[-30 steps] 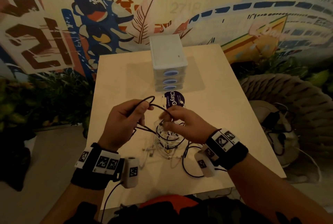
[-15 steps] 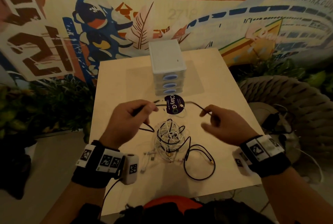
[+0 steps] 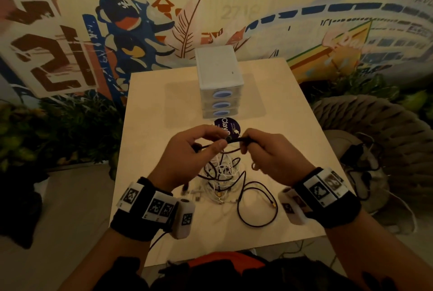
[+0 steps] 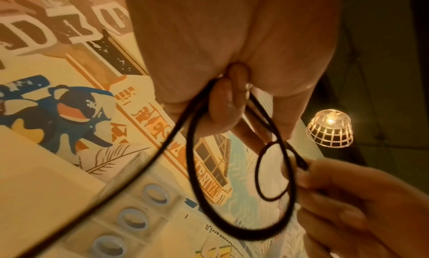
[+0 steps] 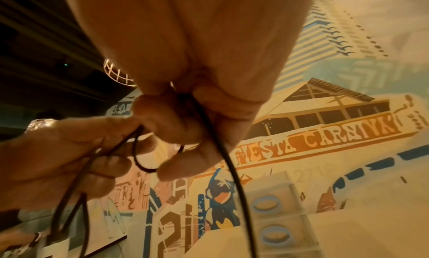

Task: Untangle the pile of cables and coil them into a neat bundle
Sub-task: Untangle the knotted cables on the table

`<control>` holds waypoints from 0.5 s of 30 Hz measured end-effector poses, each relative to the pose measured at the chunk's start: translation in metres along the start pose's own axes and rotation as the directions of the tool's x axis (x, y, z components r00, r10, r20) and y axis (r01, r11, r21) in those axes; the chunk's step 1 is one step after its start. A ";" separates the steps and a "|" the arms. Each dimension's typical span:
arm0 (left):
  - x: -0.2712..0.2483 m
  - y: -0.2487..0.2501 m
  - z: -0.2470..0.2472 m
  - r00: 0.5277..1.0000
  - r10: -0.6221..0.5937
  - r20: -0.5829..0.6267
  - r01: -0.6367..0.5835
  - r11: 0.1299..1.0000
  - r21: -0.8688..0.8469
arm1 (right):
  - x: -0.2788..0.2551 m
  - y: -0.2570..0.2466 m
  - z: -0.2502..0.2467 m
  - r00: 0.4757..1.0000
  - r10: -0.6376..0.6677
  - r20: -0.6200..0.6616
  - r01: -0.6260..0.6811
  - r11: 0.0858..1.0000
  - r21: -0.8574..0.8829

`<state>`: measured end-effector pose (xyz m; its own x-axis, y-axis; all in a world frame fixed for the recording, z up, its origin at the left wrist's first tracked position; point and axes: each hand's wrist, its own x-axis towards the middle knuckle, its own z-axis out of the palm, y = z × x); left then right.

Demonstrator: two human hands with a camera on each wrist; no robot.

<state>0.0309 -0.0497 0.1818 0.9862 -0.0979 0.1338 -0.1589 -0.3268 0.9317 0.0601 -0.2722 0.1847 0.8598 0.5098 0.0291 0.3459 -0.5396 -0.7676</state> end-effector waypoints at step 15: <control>-0.011 -0.049 -0.007 0.967 -0.120 0.224 -0.028 0.826 0.562 | -0.045 0.036 -0.049 0.923 0.050 -0.381 -0.053 0.999 0.003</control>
<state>0.0281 -0.0259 0.1367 0.9622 -0.2662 -0.0578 -0.1856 -0.7959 0.5763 0.0525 -0.3472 0.1874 0.9542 0.1888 0.2322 0.2989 -0.5634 -0.7702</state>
